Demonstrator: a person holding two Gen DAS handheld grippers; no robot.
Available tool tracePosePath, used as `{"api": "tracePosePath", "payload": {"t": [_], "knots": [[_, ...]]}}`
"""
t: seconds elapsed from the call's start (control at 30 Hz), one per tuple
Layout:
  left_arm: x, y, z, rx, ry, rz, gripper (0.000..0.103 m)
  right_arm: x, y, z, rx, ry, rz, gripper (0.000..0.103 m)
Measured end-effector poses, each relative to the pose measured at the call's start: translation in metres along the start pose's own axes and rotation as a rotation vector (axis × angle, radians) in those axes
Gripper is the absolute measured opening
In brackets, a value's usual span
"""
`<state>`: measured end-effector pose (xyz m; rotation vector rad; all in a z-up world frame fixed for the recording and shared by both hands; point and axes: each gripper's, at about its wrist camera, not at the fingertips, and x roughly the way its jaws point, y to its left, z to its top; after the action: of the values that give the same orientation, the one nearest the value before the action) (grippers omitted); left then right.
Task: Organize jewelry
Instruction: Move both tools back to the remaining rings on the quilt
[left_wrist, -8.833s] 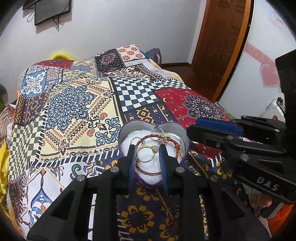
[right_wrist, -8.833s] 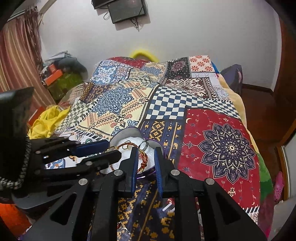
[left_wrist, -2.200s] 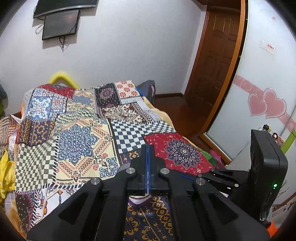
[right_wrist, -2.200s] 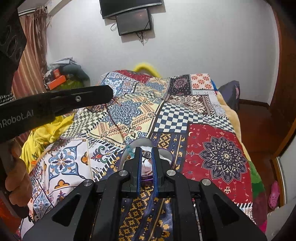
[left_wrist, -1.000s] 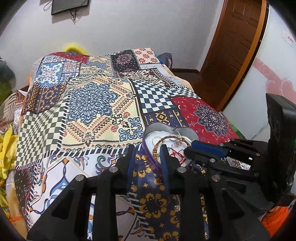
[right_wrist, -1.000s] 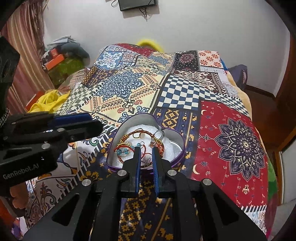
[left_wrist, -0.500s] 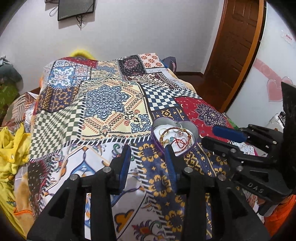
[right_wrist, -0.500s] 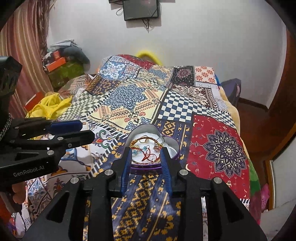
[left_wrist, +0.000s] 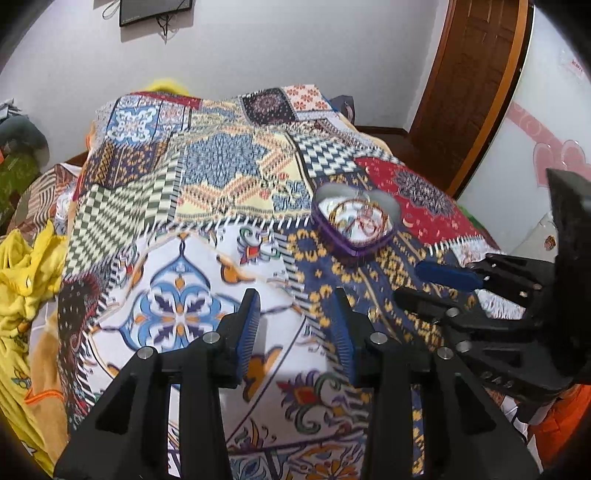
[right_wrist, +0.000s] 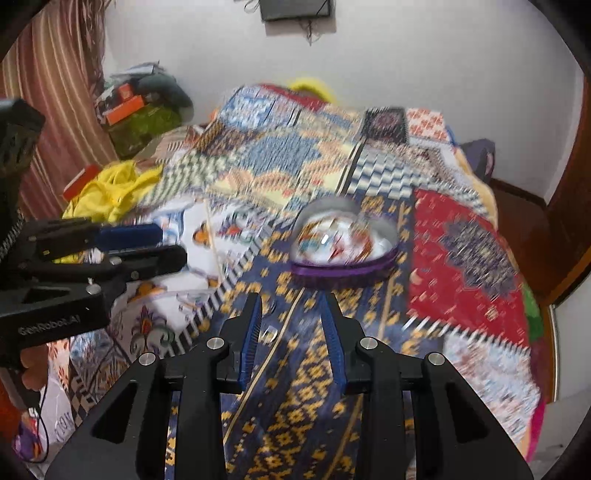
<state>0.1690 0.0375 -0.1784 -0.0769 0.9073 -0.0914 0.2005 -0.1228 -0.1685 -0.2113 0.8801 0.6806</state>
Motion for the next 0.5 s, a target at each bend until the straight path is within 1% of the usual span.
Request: {"api": "tracePosePath", "payload": {"t": [0.07, 0.2, 0.27, 0.37, 0.47, 0.5], "knots": [[0.003, 0.001, -0.005, 0.002, 0.014, -0.003, 0.038, 0.012, 0.005, -0.008, -0.016, 0.038, -0.001, 0.03], [0.006, 0.002, -0.015, 0.009, 0.027, -0.008, 0.038, 0.029, 0.011, -0.017, -0.037, 0.086, 0.006, 0.03], [0.006, 0.004, -0.021, 0.001, 0.026, -0.022, 0.038, 0.031, 0.013, -0.02, -0.041, 0.076, 0.013, 0.03], [0.007, 0.003, -0.025, 0.008, 0.025, -0.018, 0.038, 0.031, 0.014, -0.02, -0.045, 0.064, 0.009, 0.029], [0.008, -0.001, -0.025, 0.03, 0.019, -0.01, 0.038, 0.037, 0.015, -0.02, -0.074, 0.071, -0.019, 0.019], [0.009, -0.003, -0.025, 0.033, 0.02, -0.013, 0.038, 0.038, 0.016, -0.019, -0.087, 0.074, -0.027, 0.012]]}}
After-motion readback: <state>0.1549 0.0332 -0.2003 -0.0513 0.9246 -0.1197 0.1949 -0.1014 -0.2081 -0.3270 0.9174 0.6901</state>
